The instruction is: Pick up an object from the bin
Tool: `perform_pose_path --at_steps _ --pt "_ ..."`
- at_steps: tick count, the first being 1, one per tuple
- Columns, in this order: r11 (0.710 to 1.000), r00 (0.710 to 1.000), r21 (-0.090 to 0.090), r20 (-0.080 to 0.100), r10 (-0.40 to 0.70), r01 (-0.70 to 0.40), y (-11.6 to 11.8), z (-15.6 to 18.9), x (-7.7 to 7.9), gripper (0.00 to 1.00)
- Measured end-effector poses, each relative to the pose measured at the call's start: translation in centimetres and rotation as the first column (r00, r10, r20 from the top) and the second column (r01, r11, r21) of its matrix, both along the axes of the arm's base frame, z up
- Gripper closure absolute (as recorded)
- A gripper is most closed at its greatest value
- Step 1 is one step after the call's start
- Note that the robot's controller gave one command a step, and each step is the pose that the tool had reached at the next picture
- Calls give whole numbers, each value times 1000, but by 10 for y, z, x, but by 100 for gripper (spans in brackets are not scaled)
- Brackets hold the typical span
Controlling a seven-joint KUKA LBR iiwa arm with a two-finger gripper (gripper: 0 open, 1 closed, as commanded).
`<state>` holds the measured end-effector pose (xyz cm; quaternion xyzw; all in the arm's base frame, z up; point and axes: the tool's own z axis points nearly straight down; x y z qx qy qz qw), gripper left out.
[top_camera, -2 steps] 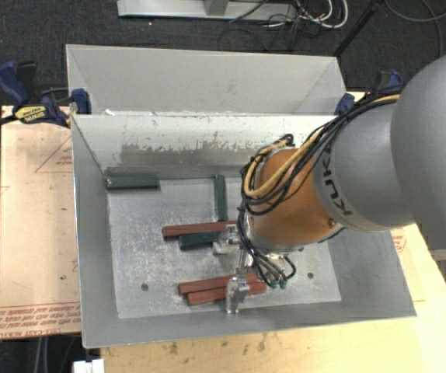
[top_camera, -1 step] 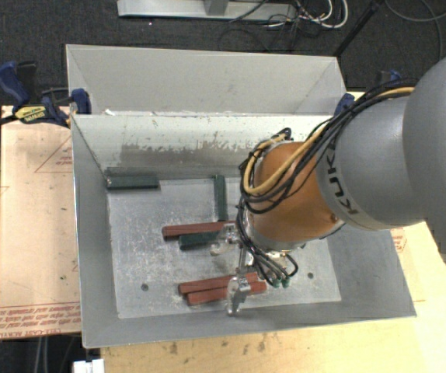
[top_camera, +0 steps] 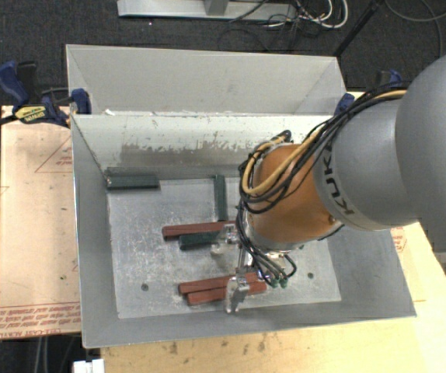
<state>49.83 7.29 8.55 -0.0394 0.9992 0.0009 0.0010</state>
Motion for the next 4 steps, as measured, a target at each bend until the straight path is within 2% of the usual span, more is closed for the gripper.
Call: perform_pose_path --at_steps 1,3,4 --pt "998 997 -1 24 68 -68 8 -7 11 100" --pt "998 997 -1 19 68 -68 8 -4 10 100" --pt "998 998 -2 -1 69 -69 8 7 6 100"
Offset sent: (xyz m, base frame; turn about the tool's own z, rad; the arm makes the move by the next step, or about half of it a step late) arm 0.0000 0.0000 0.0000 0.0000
